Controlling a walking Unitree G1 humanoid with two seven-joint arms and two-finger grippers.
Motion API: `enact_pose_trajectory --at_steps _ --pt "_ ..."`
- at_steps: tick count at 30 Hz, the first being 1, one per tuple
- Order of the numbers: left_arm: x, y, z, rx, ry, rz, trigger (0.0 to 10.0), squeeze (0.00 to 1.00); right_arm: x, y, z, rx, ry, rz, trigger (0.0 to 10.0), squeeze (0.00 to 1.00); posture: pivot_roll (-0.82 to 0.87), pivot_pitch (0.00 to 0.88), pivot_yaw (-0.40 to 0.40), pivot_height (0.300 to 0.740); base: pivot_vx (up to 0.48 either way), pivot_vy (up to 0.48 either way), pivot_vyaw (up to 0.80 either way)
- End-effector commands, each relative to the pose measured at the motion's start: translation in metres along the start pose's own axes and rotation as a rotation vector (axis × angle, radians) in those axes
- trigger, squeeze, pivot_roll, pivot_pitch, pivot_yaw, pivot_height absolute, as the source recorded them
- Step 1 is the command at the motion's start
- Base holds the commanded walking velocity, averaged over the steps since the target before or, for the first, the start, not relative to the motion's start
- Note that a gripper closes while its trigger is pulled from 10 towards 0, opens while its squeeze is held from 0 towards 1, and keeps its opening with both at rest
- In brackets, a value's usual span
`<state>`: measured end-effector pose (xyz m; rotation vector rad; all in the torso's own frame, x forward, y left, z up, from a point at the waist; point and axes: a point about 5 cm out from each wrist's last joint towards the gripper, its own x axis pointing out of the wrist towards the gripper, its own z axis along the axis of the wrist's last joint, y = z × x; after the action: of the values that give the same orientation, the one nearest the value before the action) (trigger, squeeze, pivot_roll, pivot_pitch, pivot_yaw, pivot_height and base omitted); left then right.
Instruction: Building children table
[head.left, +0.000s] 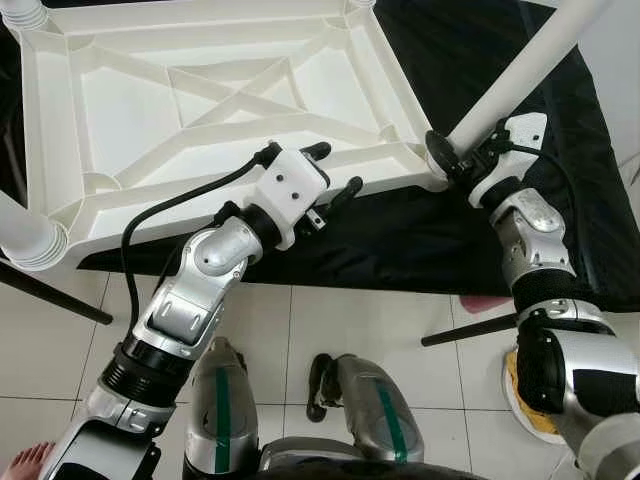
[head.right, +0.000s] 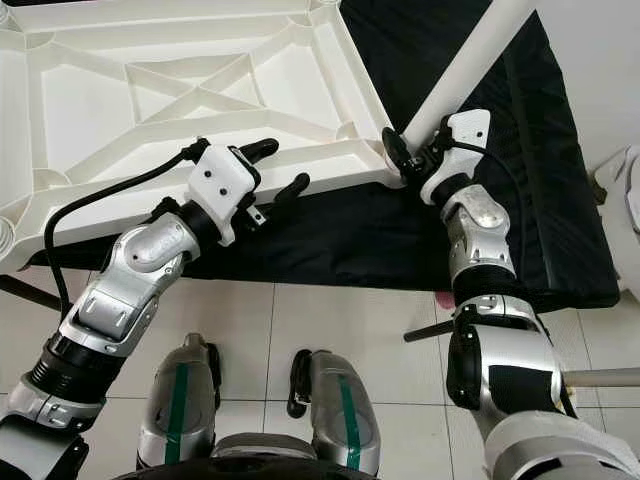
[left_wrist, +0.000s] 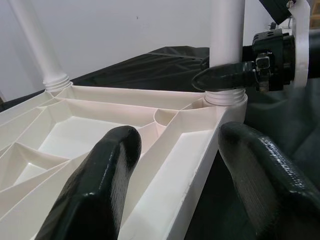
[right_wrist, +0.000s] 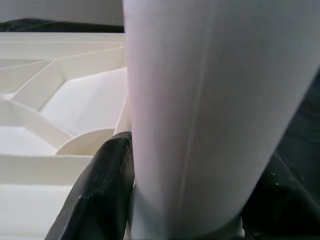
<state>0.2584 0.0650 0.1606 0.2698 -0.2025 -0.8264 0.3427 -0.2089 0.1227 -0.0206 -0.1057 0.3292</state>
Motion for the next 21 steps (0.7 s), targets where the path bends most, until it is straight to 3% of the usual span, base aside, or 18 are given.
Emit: enact_pose_trajectory --at_steps 1,8,13,15,21 --pt "0.001 -0.005 0.004 -0.001 -0.014 -0.062 10.0 0.0 -0.002 0.002 -0.002 0.026 -0.01 -0.041 0.0 0.0 0.1 0.064 -0.106 0.74 0.0 0.0 0.0" --pt "0.001 -0.005 0.005 -0.002 -0.015 -0.061 10.0 0.0 0.001 0.013 -0.002 0.076 -0.036 -0.118 0.0 0.0 0.1 0.071 -0.11 0.74 0.0 0.0 0.0" --pt "0.002 -0.005 0.005 -0.003 -0.017 -0.059 10.0 0.0 0.002 0.015 -0.002 0.109 -0.037 -0.375 0.0 0.0 0.1 0.069 -0.113 0.74 0.0 0.0 0.0" --pt "0.002 -0.005 0.005 -0.003 -0.017 -0.059 10.0 0.0 0.002 0.015 -0.002 0.109 -0.037 -0.375 0.0 0.0 0.1 0.069 -0.113 0.74 0.0 0.0 0.0" --pt "0.003 -0.005 0.005 -0.002 -0.02 -0.06 10.0 0.0 -0.004 0.031 -0.006 0.111 -0.025 -0.563 0.0 0.0 0.1 0.069 -0.111 0.74 0.0 0.0 0.0"
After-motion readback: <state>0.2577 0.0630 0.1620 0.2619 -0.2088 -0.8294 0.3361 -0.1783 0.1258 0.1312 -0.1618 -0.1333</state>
